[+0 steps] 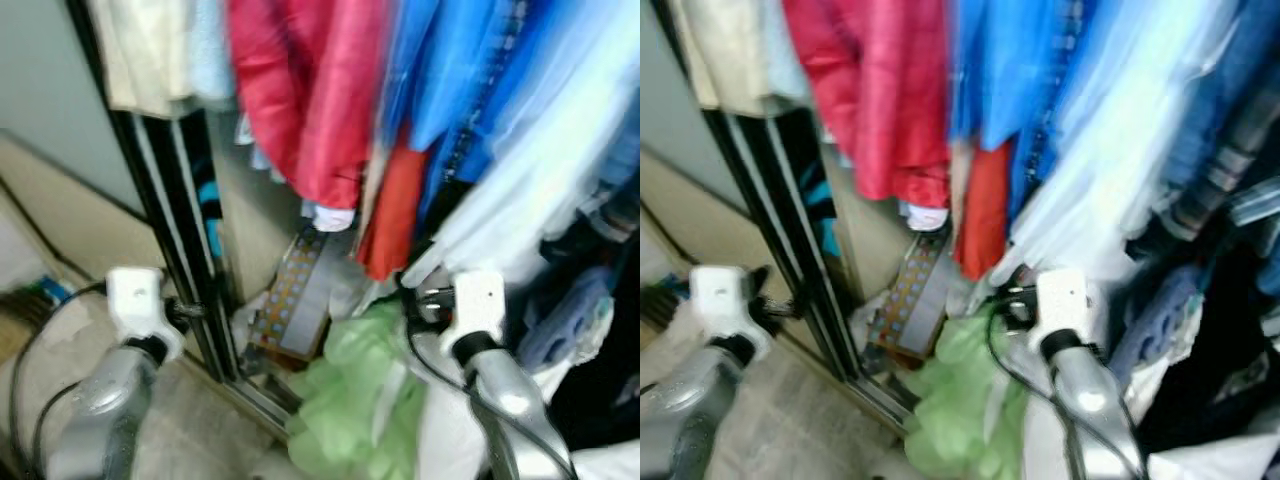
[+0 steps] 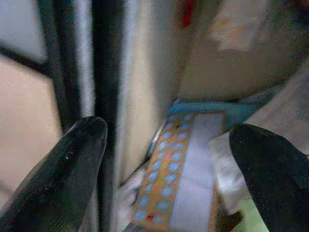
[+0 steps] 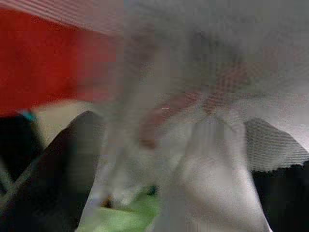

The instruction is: Clean up the room

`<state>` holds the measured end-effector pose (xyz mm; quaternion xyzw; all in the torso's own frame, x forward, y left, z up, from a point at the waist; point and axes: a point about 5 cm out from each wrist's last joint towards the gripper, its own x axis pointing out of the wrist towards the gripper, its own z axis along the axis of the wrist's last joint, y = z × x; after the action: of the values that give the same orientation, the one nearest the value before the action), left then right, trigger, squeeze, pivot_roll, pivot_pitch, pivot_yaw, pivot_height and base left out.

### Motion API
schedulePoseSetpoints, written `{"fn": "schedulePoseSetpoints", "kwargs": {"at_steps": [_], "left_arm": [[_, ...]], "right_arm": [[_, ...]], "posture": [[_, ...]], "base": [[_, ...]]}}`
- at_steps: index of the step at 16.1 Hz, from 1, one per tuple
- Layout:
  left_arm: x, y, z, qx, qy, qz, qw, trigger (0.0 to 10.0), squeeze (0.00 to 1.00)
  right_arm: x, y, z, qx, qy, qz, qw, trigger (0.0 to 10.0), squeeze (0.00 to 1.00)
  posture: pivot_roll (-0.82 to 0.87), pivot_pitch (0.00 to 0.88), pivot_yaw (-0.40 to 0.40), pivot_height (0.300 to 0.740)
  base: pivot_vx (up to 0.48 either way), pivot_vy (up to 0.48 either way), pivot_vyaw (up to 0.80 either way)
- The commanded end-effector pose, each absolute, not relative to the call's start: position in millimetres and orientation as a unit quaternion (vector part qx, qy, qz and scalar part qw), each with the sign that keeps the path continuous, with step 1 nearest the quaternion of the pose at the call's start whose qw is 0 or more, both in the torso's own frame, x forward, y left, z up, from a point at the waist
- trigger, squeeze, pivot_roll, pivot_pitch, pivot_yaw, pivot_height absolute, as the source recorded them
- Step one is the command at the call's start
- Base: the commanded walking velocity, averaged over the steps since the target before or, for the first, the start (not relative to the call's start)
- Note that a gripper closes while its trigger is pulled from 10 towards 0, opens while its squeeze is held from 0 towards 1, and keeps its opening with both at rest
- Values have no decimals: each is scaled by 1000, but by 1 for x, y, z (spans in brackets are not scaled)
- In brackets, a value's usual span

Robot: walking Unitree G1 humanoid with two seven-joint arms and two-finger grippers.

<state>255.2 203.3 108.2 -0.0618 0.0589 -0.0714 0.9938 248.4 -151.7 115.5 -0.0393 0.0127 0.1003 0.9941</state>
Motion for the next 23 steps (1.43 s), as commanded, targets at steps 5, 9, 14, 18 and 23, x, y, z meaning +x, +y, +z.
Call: {"fn": "schedulePoseSetpoints", "kwargs": {"at_steps": [5, 9, 14, 18, 23], "left_arm": [[250, 173, 112, -103, 68, -171, 978, 10000, 0], [243, 157, 114, -111, 62, -229, 965, 10000, 0], [260, 160, 124, -112, 38, -227, 967, 10000, 0], [266, 163, 121, -101, 37, -215, 971, 10000, 0], [269, 185, 104, -102, 40, -126, 986, 10000, 0]], "right_arm": [[191, -195, 126, -154, 23, 72, 985, 10000, 0], [196, -194, 140, -162, -5, 54, 985, 10000, 0], [205, -178, 155, -174, -56, 103, 978, 10000, 0], [237, -157, 134, -85, -15, 155, 984, 10000, 0], [246, -151, 118, -87, -5, 173, 981, 10000, 0]], "posture": [[-19, 8, -54, 740], [-34, 6, -31, 740], [-59, 0, -10, 740], [-24, 0, -25, 740], [7, 0, -49, 740]], "base": [[0, 0, 0], [0, 0, 0], [0, 0, 0], [0, 0, 400], [0, 0, 800]]}}
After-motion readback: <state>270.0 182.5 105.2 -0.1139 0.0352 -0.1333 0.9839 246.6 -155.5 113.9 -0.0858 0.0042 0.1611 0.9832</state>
